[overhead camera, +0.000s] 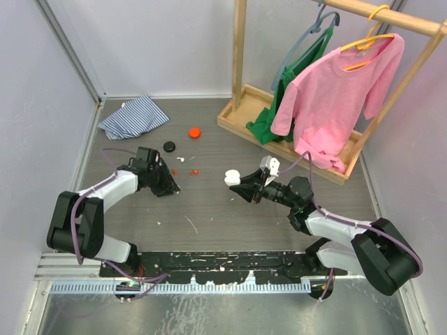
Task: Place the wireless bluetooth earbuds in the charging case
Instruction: Pick up the earbud from the center of the board.
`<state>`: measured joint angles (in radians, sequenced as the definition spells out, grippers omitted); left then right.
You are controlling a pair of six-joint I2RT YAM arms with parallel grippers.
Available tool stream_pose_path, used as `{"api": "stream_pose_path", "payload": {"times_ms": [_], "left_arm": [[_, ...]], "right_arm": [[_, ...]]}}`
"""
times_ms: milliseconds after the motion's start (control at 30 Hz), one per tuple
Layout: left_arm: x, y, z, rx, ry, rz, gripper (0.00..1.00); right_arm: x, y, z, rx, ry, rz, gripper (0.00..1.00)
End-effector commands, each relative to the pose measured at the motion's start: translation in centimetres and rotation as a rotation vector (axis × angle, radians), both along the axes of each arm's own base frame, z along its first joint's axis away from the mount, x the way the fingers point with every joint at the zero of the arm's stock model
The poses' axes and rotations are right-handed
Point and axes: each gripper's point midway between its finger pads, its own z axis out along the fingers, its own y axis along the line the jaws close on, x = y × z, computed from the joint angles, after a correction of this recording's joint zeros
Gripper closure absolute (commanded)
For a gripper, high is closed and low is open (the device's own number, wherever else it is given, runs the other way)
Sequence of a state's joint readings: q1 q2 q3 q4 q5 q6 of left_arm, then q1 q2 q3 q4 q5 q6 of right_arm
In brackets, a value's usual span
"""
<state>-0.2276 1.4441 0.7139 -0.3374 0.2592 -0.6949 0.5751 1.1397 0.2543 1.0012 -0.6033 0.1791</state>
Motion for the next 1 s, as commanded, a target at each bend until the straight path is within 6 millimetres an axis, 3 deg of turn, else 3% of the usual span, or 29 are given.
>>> {"api": "stream_pose_path", "payload": {"times_ms": [0, 267, 467, 967], "left_arm": [[1.6, 1.8, 2.6, 0.143, -0.096, 0.003, 0.65], [3.4, 1.0, 3.2, 0.187, -0.117, -0.056, 0.65], [4.1, -0.1, 2.2, 0.187, -0.083, -0.104, 0.65], [3.6, -0.5, 0.1, 0.242, 0.000, -0.173, 0.69]], "right_arm": [[0.4, 0.5, 2.4, 0.037, -0.075, 0.007, 0.99], [0.4, 0.5, 2.3, 0.034, -0.071, 0.005, 0.99], [0.5, 0.5, 2.3, 0.032, -0.071, 0.004, 0.99], [0.6, 0.5, 2.2, 0.028, -0.068, 0.002, 0.99]]}}
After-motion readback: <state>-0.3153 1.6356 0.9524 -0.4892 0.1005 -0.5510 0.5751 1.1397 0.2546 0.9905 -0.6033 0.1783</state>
